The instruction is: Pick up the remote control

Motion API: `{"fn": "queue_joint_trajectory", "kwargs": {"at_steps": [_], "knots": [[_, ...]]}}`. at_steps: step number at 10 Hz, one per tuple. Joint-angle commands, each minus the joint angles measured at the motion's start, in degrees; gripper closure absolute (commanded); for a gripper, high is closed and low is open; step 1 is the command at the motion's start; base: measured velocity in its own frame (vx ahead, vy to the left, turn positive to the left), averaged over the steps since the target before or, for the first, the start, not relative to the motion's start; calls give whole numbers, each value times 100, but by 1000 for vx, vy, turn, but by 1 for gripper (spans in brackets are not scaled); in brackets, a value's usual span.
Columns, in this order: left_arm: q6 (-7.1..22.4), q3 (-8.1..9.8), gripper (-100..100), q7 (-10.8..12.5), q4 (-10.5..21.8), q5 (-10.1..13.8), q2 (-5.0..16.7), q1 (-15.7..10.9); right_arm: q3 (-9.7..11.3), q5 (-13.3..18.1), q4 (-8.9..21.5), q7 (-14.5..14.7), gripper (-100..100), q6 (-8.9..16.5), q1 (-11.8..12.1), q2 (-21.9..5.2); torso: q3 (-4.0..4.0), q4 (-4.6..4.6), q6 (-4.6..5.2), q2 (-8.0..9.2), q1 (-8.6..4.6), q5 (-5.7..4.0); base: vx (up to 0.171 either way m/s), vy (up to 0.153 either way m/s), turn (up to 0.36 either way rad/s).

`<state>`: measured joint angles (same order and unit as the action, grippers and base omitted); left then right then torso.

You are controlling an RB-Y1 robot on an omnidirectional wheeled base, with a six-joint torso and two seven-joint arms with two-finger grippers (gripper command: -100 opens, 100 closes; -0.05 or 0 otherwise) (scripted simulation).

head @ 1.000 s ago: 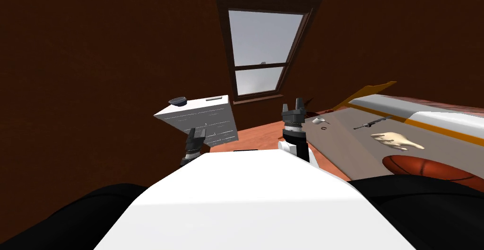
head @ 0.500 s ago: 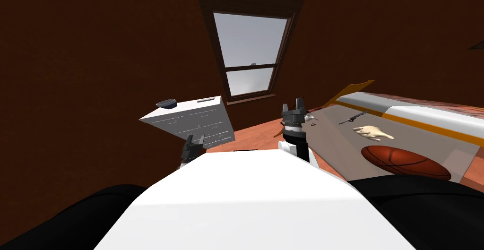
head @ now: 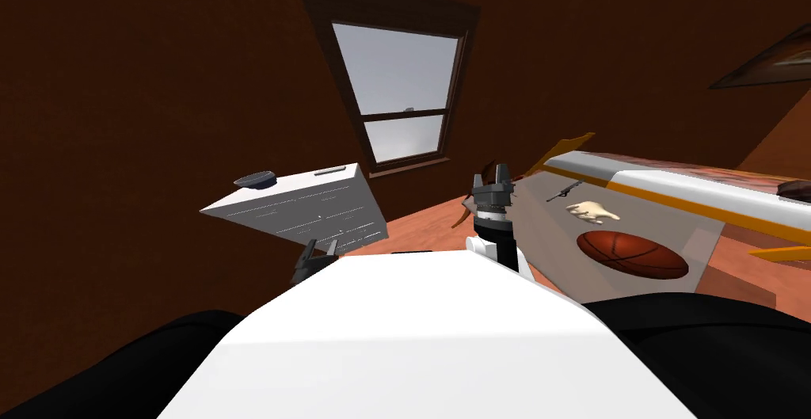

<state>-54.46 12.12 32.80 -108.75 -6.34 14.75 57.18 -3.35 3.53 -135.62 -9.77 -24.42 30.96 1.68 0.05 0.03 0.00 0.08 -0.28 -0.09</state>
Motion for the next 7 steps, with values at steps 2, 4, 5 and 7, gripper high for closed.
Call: {"fn": "queue_joint_trajectory", "kwargs": {"at_steps": [2, 4, 5, 7], "knots": [[-219, 228, -100, 420, 240, -62, 150, 328, -1, 0, 0, 0, 0, 0, 0, 0, 1, 0, -1, 1, 16, 3, 15, -80, -103], [-219, 228, -100, 686, 240, -62, 150, 358, 0, 0, 0, 0, 0, 0, 0, 0, -1, 0, 0, -2, 1, 0, 23, -75, -63], [-422, 437, -100, 883, 500, -123, 282, 631, -1, 0, 0, 0, 0, 0, 0, 0, -1, 0, -1, -1, 17, 3, 11, -93, -241], [-422, 437, -100, 1161, 509, -123, 282, 666, 0, 0, 0, 0, 0, 0, 0, 0, 1, 1, 0, 0, 7, 2, 24, -66, -63]]}}
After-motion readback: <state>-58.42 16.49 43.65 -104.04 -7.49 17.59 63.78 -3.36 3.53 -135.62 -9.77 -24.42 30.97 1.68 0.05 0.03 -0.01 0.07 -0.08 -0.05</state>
